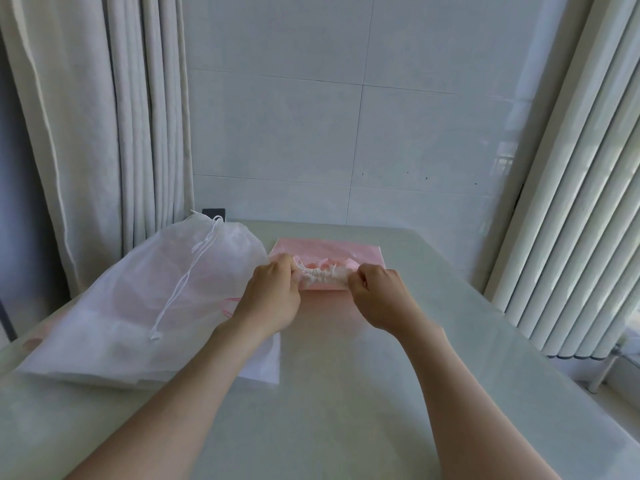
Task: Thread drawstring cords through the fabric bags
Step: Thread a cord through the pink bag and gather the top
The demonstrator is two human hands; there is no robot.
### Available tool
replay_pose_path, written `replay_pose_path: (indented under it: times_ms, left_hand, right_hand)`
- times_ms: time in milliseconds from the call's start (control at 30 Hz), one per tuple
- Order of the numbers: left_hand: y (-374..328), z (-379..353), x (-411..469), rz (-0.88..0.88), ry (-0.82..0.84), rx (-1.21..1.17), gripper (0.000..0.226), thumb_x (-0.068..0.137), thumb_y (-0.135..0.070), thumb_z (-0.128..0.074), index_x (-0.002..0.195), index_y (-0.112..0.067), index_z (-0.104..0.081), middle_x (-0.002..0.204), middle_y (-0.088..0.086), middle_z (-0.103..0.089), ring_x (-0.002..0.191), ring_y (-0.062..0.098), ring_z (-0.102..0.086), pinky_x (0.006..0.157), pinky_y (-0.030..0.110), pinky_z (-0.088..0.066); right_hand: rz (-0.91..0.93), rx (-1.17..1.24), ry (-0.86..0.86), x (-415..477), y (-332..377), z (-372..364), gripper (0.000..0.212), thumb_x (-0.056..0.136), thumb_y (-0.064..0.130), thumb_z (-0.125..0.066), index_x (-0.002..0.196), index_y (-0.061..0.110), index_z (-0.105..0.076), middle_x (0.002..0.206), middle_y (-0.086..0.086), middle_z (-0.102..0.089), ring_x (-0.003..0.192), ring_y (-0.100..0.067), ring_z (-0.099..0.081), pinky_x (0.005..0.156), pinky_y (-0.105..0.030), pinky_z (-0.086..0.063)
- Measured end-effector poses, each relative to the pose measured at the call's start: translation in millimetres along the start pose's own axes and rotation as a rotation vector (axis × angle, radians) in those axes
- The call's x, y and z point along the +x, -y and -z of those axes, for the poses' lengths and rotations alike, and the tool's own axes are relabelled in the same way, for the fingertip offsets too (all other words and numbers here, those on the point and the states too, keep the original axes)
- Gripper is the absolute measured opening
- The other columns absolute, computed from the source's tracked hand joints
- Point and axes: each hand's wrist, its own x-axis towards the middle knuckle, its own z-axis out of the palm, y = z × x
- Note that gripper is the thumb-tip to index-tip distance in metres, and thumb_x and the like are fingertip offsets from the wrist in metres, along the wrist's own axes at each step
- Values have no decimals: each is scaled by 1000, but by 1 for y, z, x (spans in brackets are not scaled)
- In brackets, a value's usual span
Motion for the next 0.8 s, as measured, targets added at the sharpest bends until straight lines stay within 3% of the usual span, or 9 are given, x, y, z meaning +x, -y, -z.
replay_pose_path:
  times_ms: [133,233,367,467,600,667,800]
  left_hand:
    - [-6,-1,-1,40,-38,6,41,107,-27,-47,69,-23,-35,64,-4,-44,71,33,-44,62,39,-29]
    - [0,-1,0,36,-54,-15,50,106,-35,-55,64,-18,-34,57,-2,-45,66,34,-45,58,40,-33]
    - [3,3,2,42,-56,-26,45,105,-40,-58,69,-14,-47,66,-2,-63,75,36,-59,66,41,-48]
    - [5,12,4,61,-83,47,39,106,-36,-56,72,-18,-52,73,0,-62,80,39,-57,66,41,-45]
    - [3,20,4,72,-131,122,49,108,-34,-54,65,-25,-32,81,11,-67,78,40,-50,64,39,-32]
    - [0,20,0,19,-203,182,48,109,-30,-53,68,-26,-27,82,14,-70,72,38,-44,67,39,-29]
    - [3,20,-4,-78,-211,266,22,111,-27,-36,89,-24,-37,84,6,-67,74,37,-57,73,40,-31]
  right_hand:
    - [-66,60,-45,4,-4,-5,44,107,33,-46,70,10,-44,64,-5,-49,62,-24,-42,56,-37,-32]
    - [-120,129,-72,5,-8,-5,49,105,39,-55,65,14,-41,60,0,-45,61,-20,-41,56,-34,-31]
    - [-205,202,-85,9,-10,-1,44,103,35,-60,71,10,-44,63,-3,-45,64,-24,-41,57,-34,-31]
    - [-252,226,-139,10,-13,3,39,102,30,-62,73,8,-48,67,-7,-51,68,-27,-46,61,-35,-36]
    - [-273,221,-202,11,-15,4,34,101,27,-61,75,8,-52,70,-4,-58,77,-33,-55,70,-39,-44]
    - [-231,125,-232,10,-13,2,33,102,29,-59,74,14,-49,67,0,-55,75,-32,-53,75,-40,-40]
    - [-156,124,-164,6,-13,3,38,106,35,-41,82,11,-60,77,-4,-65,80,-33,-58,79,-42,-49]
